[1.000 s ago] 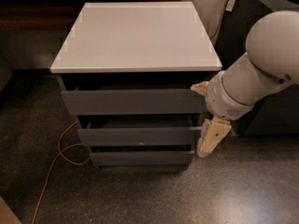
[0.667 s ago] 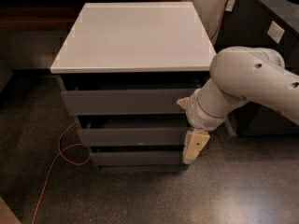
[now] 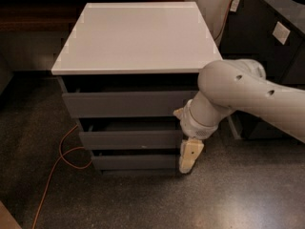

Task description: Pick coke can from bottom drawer and place on counter

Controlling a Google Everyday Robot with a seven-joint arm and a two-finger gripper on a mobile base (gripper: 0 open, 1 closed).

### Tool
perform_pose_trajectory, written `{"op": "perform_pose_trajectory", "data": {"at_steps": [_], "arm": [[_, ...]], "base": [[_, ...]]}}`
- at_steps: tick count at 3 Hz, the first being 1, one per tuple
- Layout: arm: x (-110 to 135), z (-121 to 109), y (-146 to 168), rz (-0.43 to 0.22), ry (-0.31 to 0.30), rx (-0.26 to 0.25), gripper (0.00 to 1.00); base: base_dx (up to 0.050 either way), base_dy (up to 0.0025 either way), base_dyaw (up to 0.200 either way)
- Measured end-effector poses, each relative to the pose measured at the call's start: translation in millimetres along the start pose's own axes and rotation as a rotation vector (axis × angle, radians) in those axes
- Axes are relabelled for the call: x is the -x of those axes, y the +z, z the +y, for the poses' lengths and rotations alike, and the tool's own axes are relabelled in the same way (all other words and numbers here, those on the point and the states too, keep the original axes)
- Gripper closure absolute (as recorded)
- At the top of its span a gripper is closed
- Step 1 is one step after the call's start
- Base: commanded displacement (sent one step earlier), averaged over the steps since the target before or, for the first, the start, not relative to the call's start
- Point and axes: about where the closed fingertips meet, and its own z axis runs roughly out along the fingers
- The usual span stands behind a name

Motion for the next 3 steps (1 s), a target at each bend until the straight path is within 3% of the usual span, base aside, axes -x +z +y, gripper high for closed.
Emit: {"op": "perform_pose_trajectory", "data": {"at_steps": [1,2,3], "arm": [[2,-7,52,-0.002,0.01,0.025,0.0],[-1,-5,129,-0.018,0.025,0.021,0.0],[-3,-8,193,-0.071,0.042,-0.043,0.0]], "base": [[0.0,0.0,0.0],[0.0,0.0,0.0],[0.0,0.0,0.0]]}}
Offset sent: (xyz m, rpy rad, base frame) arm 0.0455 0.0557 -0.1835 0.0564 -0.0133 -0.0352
